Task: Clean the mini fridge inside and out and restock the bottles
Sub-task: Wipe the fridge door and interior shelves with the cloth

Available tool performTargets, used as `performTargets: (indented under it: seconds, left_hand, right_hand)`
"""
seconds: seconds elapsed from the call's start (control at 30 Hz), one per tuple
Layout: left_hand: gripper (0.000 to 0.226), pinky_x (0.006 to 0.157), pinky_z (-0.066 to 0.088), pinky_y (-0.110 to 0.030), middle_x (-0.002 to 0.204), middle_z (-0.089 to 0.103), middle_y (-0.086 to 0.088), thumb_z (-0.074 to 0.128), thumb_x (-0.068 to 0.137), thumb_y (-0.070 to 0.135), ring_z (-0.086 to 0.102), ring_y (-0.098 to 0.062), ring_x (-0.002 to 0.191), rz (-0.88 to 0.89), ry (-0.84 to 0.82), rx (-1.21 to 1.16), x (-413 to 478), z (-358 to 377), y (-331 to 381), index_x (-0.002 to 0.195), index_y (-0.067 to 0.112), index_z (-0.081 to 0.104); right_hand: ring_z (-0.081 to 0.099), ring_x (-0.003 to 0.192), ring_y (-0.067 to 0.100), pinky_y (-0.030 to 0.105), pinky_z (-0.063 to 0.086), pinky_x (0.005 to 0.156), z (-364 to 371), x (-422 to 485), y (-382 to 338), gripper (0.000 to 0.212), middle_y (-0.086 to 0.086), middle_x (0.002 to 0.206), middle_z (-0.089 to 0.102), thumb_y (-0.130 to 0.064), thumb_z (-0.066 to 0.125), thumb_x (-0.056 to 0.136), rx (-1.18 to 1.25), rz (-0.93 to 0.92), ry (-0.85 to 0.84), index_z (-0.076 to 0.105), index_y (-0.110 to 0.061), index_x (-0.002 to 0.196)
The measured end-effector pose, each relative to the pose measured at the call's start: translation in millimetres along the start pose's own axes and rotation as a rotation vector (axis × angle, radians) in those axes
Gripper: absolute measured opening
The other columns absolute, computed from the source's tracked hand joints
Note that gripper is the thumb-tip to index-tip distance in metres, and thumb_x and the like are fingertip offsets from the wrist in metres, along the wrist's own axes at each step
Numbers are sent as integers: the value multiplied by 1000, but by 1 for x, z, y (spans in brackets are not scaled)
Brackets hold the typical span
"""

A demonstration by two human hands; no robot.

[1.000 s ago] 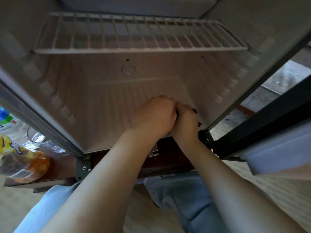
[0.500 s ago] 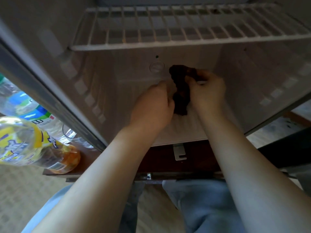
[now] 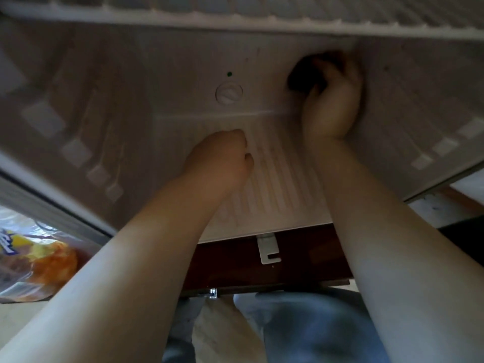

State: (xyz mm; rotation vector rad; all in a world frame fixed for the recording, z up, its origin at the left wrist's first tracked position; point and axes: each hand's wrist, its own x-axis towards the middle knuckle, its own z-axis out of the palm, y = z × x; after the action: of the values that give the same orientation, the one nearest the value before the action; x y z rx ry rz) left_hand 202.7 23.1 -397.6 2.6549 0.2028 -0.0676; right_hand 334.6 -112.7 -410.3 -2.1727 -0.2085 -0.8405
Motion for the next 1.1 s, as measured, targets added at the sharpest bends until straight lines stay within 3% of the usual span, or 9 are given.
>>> performTargets:
  seconds: [0.13, 0.3, 0.43, 0.53, 0.7, 0.77, 0.87, 0.97, 1.1]
  left_hand:
    - [32, 91, 46, -34, 116, 61, -10, 47, 96, 26, 56, -27, 108, 33, -8, 3, 2, 2, 1, 120, 9, 56]
    - [33, 93, 45, -33, 121, 60, -9, 49, 95, 27, 55, -26, 111, 37, -45, 7, -2, 0, -5, 122, 11, 57]
    - [34, 93, 45, -33, 122, 61, -9, 49, 95, 27, 56, -26, 112, 48, -52, 21, -5, -2, -8, 125, 13, 56]
    - [33, 93, 45, -34, 121, 61, -10, 50, 94, 26, 57, -27, 111, 40, -40, 15, -5, -5, -12, 124, 13, 57]
    - [32, 93, 45, -34, 120, 62, -9, 52, 94, 27, 57, -26, 110, 32, -29, 2, -3, -7, -15, 122, 14, 58]
    - [33, 93, 45, -34, 120, 62, -9, 52, 94, 27, 57, -26, 110, 34, -29, -8, -3, -7, -17, 123, 13, 58]
    - [33, 94, 45, -34, 121, 61, -7, 52, 94, 28, 57, -24, 110, 25, -32, -24, -3, -7, -20, 124, 15, 57]
    - [32, 93, 45, -33, 119, 62, -7, 52, 94, 27, 57, -24, 108, 30, -31, -27, -5, -7, -22, 123, 14, 57]
    - [32, 94, 45, -33, 120, 62, -7, 53, 93, 28, 58, -25, 108, 24, -14, -33, -6, -9, -24, 122, 15, 58]
  right_hand:
    - [46, 121, 33, 37, 41, 99, 9, -32, 22, 41, 9, 134, 52, -16, 53, 87, -258, 55, -273, 64, -21, 125]
    - [40, 126, 35, 35, 35, 103, 6, -28, 25, 50, 9, 145, 42, -28, 55, 89, -456, -38, -406, 52, -23, 138]
    - [62, 106, 28, 31, 48, 90, 2, -15, 22, 40, 9, 120, 66, -10, 57, 84, -288, 53, -272, 66, -21, 122]
    - [67, 97, 16, 20, 46, 79, -1, 1, -1, 37, 4, 107, 72, -9, 57, 80, -170, 56, -133, 72, -20, 112]
    - [67, 93, 22, 22, 48, 84, 1, 24, -32, 34, 9, 97, 71, -7, 54, 67, 115, -15, 246, 77, -11, 93]
    - [62, 97, 27, 19, 42, 84, 10, 1, -18, 31, 15, 104, 65, -2, 57, 71, 69, -31, 135, 74, -9, 96]
    - [56, 104, 33, 28, 45, 88, 27, -33, 6, 33, 14, 113, 60, 1, 56, 75, -77, 58, -184, 72, -12, 101]
    - [58, 101, 32, 25, 43, 84, 30, -32, 6, 37, 13, 111, 60, 4, 52, 73, -84, 130, -168, 73, -12, 98]
    - [62, 91, 25, 14, 35, 75, 16, -9, -21, 36, 12, 104, 66, -3, 54, 74, -63, 50, -20, 75, -17, 100]
